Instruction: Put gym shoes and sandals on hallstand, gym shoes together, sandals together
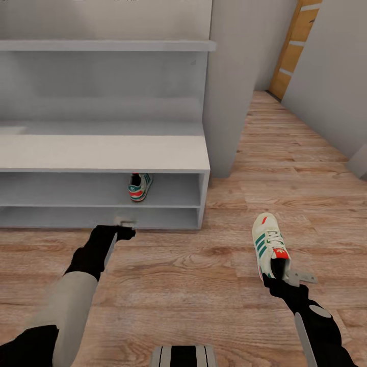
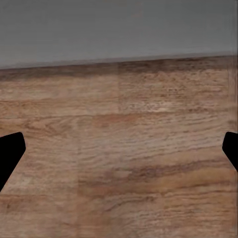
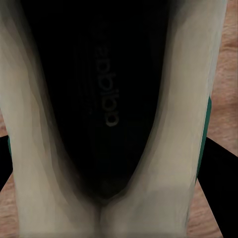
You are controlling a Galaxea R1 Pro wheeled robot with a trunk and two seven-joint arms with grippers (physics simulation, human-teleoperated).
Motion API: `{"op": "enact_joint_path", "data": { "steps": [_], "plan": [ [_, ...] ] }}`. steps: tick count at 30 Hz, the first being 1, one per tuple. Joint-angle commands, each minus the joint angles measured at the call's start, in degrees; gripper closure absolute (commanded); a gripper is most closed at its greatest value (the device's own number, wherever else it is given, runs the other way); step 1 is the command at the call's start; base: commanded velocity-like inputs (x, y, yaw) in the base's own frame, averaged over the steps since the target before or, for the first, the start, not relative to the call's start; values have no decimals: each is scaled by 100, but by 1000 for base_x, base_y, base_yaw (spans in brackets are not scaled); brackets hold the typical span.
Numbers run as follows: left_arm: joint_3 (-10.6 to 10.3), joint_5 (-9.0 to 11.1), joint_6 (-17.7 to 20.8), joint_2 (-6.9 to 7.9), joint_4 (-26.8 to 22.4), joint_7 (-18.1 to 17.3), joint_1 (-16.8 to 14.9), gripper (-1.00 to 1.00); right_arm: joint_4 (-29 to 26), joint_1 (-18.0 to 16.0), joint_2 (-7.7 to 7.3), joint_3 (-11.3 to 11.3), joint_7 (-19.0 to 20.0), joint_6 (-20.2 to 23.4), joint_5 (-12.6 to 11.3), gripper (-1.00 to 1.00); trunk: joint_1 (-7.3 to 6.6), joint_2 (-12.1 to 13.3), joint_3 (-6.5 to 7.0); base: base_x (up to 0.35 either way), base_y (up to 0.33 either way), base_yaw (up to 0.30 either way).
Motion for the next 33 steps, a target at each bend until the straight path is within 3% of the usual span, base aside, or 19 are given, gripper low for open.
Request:
{"op": "enact_joint_path", "data": {
  "steps": [1,2,3,4,5,7,9,12,17,24,33],
  "plan": [
    [116,137,-1418,15,-26,-209,912,-100,-8,-2,-1,-2,1,28,2,100,-2,-2,-3,0,0,0],
    [211,219,-1672,36,-27,-272,1046,-100,-8,-2,-1,-2,-1,29,3,100,-2,-2,-3,0,0,0],
    [672,429,-2358,187,-30,-707,1341,-100,-8,-2,-1,-2,-5,27,8,100,-2,-2,-3,0,0,0],
    [752,448,-2454,219,-30,-827,1381,-100,-8,-2,-1,-2,-5,26,8,100,-2,-2,-3,0,0,0],
    [1021,484,-2733,339,-26,-1311,1512,-100,-8,-2,-1,-1,-5,25,6,100,-2,-2,-3,0,0,0],
    [1325,503,-2982,472,-28,-1840,1626,-100,-8,-2,-1,3,-6,25,8,100,-2,-2,-3,0,0,0],
    [1860,510,-3221,635,-38,-2455,1710,-100,-8,-2,-1,5,-11,26,9,100,-2,-2,-3,0,0,0],
    [2434,495,-3348,803,-44,-2911,1753,-100,-8,-2,-1,2,-14,25,9,100,-2,-2,-3,0,0,0],
    [2668,488,-3387,1084,-40,-3084,1767,-100,-8,-2,-1,-2,-14,25,9,100,-2,-2,-3,0,0,0],
    [2708,487,-3393,1153,-38,-3110,1769,-100,-8,-2,-1,-8,-15,24,10,100,-2,-2,-3,0,42,0],
    [2705,483,-3393,1163,-39,-3111,1769,-100,-8,-2,-1,-11,-15,25,10,100,-2,-2,-3,-21,270,0]
  ]
}}
